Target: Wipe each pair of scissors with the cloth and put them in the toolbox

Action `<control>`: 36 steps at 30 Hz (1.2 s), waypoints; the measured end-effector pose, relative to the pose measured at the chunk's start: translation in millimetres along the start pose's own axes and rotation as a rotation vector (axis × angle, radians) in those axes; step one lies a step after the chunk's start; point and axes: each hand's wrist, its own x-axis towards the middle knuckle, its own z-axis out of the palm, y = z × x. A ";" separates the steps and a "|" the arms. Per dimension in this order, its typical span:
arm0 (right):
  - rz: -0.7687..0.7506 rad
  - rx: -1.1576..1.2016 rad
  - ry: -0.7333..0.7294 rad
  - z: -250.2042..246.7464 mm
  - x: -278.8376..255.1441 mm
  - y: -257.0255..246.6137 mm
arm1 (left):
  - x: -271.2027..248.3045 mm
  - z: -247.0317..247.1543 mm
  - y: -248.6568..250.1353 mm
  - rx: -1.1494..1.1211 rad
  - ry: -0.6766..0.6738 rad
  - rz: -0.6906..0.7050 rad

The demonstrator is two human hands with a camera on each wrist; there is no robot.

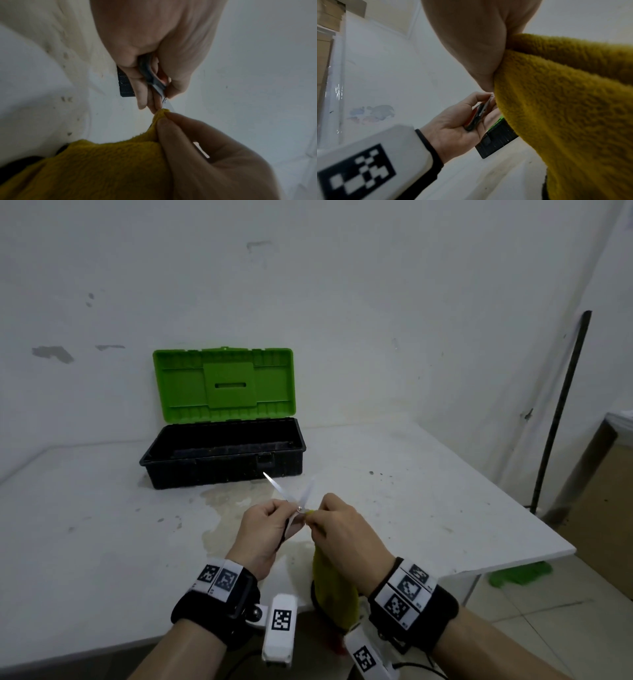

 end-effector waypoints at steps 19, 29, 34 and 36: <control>0.340 0.164 0.218 -22.4 89.8 87.9 | 22.8 -9.3 7.4 -0.014 0.035 -0.001; 0.255 0.061 0.060 8.9 72.1 80.3 | 34.8 -17.6 -6.4 -0.006 0.052 -0.059; 0.250 0.532 -0.221 9.6 46.4 60.9 | 39.4 -9.3 -7.8 -0.021 0.035 -0.064; 0.271 0.641 -0.224 10.6 44.5 62.8 | 39.1 -5.0 -7.9 -0.027 0.023 -0.066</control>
